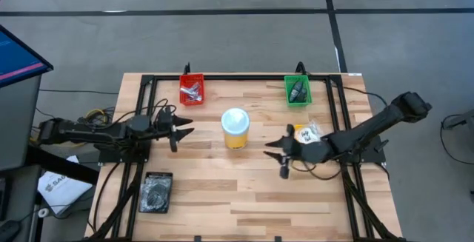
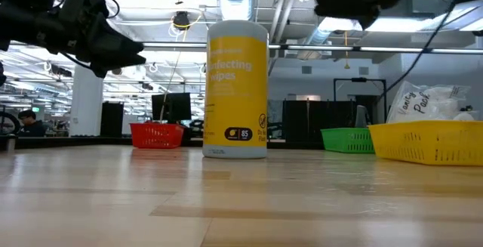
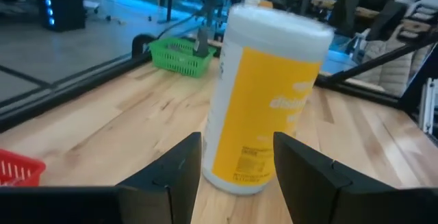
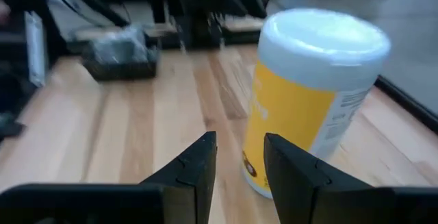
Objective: Pick & Place Travel size toiletries
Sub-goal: Return to Home Position
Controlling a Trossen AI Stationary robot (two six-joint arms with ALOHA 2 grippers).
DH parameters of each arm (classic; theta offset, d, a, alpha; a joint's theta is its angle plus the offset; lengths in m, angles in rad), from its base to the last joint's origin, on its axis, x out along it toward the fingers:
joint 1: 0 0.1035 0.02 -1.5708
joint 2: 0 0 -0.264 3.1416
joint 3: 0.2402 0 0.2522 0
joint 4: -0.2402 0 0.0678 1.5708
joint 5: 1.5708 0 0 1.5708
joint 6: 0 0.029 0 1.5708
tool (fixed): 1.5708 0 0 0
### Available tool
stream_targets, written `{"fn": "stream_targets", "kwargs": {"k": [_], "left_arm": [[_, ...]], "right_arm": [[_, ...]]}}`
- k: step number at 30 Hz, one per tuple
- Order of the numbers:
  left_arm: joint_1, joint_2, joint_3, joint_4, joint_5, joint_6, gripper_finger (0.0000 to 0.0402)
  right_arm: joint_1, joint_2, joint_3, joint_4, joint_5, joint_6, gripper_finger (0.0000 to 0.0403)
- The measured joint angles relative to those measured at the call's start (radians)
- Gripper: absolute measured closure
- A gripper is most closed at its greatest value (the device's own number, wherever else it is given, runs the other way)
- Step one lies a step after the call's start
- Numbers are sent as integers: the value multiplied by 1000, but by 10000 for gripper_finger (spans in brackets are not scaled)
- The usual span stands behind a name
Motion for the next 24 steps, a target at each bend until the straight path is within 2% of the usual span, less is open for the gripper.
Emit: {"fn": "stream_targets", "kwargs": {"k": [5, 8, 19, 24], "left_arm": [[-8, -61, 0, 1, 1, 50, 230], [-8, -116, 0, -37, 5, 93, 230], [-8, -367, 0, -252, 57, 83, 230], [-8, -422, 3, -344, 78, 83, 230]], "right_arm": [[-6, -139, -198, 259, 1, -78, 290], [-17, -203, -277, 331, 0, -109, 290], [-59, -486, -429, 323, -1, -200, 290], [-63, -601, -513, 322, -1, -223, 290]]}}
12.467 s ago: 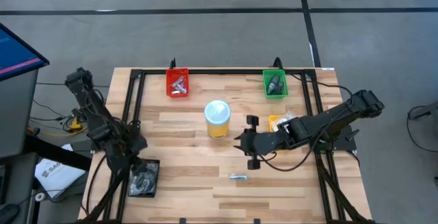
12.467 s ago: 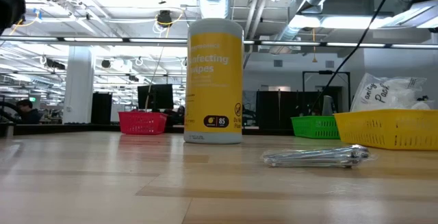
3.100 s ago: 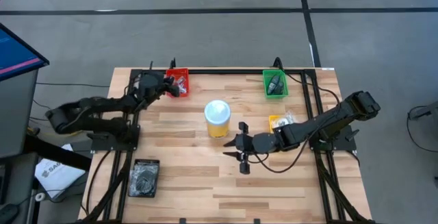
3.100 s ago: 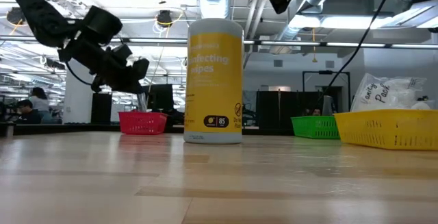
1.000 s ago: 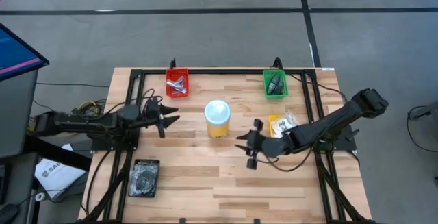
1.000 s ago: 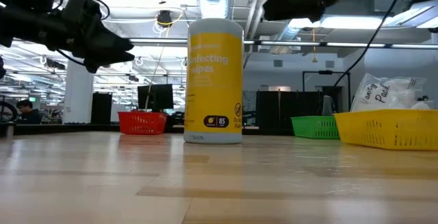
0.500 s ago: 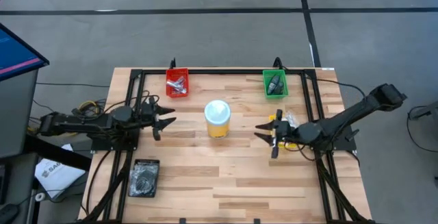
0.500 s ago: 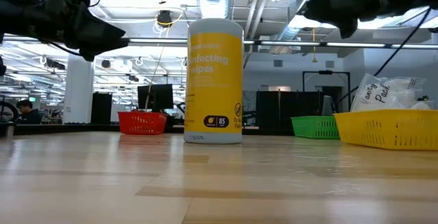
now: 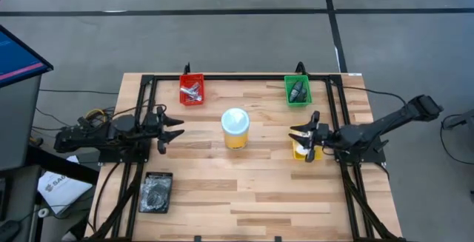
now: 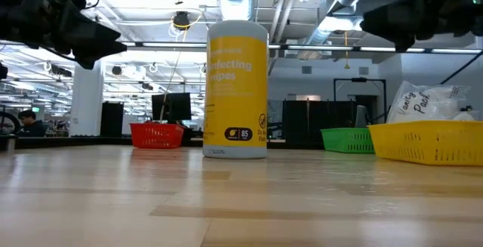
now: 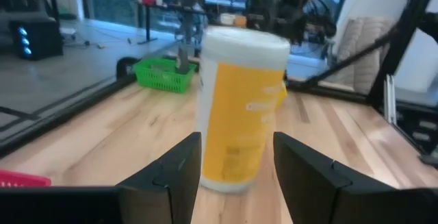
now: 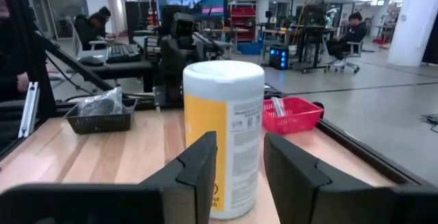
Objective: Pick & Place Travel size toiletries
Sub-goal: Return to Home Position
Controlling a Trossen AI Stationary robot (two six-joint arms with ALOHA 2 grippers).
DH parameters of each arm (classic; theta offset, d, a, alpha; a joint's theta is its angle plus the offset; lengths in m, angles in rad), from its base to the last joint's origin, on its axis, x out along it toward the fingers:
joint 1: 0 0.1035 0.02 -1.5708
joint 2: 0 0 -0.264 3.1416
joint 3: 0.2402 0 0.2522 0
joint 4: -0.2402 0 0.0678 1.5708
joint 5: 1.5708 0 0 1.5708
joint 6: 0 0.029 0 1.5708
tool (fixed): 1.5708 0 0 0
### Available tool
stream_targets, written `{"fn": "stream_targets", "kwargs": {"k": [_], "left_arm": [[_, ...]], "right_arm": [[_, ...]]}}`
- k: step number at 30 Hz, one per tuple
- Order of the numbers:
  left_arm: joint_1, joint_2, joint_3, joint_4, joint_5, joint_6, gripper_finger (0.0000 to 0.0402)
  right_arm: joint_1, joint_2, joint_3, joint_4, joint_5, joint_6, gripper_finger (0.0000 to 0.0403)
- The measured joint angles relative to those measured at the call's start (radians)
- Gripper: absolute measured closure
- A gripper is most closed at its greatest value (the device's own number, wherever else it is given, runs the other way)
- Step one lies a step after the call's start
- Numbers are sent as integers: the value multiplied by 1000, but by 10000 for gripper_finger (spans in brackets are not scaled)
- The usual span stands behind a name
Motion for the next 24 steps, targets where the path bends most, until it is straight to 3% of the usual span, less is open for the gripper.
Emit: {"fn": "stream_targets", "kwargs": {"k": [8, 17, 24], "left_arm": [[0, 5, 37, -54, 17, 29, 230], [5, 5, 37, -59, 26, 48, 230], [5, 5, 32, -59, 104, 8, 230]], "right_arm": [[-13, -219, -118, -11, -15, -60, 290], [-18, -417, -130, -212, -123, -52, 290], [-17, -548, -130, -362, -138, -23, 290]]}}
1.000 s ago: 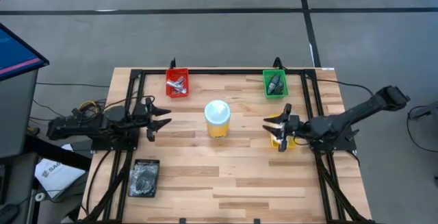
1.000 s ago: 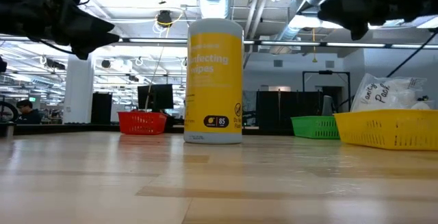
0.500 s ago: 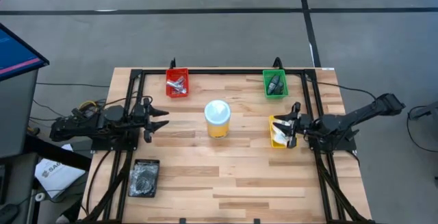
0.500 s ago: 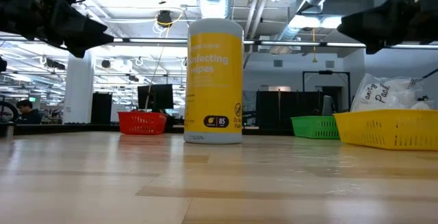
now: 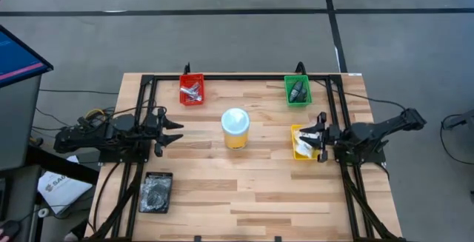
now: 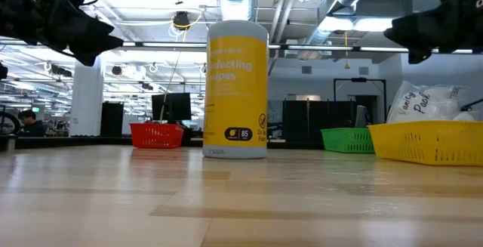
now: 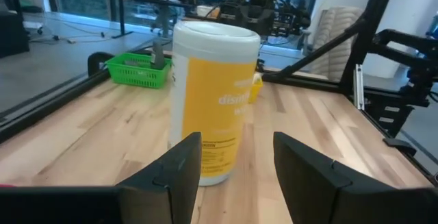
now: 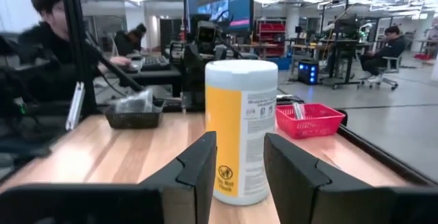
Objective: Pick & Place Travel size toiletries
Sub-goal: Return to Home Position
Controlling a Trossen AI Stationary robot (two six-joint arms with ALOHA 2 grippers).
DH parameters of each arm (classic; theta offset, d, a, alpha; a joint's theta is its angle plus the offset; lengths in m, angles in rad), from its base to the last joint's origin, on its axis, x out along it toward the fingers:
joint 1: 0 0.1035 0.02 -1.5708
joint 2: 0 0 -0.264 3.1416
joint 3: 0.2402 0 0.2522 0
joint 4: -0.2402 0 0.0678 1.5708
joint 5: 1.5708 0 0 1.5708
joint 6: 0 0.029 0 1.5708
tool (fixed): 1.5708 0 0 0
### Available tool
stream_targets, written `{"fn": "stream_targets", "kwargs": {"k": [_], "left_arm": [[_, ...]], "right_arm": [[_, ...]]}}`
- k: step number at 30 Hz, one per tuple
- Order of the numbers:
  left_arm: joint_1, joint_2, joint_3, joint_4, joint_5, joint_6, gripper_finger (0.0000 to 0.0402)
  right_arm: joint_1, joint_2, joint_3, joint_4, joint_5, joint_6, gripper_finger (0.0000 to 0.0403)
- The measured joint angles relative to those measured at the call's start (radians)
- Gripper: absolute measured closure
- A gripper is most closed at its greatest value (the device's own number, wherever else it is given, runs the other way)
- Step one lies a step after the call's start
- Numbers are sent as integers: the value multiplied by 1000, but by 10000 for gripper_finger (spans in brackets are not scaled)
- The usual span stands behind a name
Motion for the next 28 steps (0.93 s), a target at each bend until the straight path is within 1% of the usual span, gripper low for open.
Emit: {"fn": "stream_targets", "kwargs": {"k": [4, 6, 28], "left_arm": [[0, 3, 0, 1, 0, -13, 230], [0, 3, 0, 3, -1, -6, 230], [0, 3, 0, 26, -3, -12, 230]], "right_arm": [[0, -58, 0, -75, -4, 77, 290], [0, -62, 1, -76, -1, 106, 290], [-1, -58, 1, -79, 2, 110, 290]]}}
